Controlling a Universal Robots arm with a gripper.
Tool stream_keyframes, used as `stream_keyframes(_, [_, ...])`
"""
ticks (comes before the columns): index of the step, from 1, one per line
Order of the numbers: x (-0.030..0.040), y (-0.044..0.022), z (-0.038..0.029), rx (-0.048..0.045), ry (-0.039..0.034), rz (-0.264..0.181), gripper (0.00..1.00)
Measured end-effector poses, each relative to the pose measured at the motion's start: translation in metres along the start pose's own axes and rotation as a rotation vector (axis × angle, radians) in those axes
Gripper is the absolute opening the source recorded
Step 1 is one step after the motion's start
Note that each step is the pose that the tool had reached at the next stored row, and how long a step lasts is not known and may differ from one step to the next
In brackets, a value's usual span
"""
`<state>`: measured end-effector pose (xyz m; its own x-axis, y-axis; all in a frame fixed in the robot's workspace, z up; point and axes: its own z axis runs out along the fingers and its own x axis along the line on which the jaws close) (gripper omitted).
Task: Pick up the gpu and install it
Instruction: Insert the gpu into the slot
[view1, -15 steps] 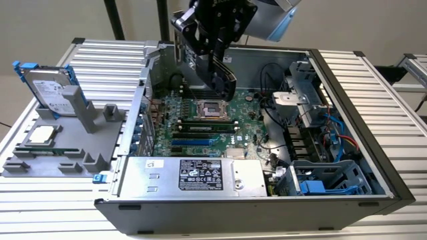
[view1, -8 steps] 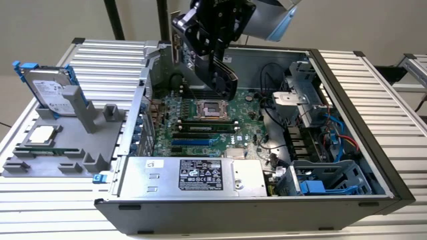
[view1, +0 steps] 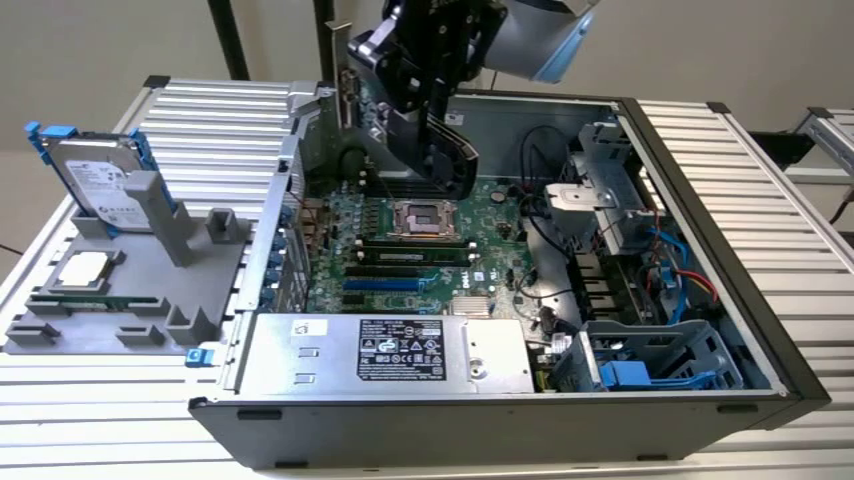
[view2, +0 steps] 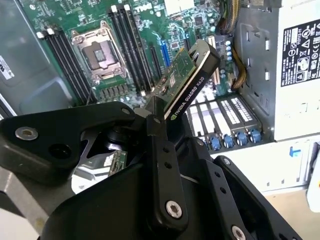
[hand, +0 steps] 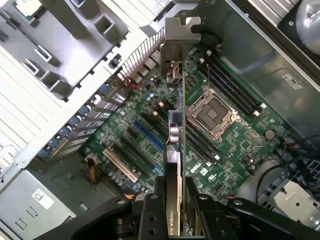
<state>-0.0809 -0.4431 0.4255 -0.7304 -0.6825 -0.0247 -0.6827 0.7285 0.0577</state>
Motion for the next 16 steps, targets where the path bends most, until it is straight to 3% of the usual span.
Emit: stream_keyframes(16, [0.0,0.0,-0.0002,-0.0038,0.0089,-0.154,0.0])
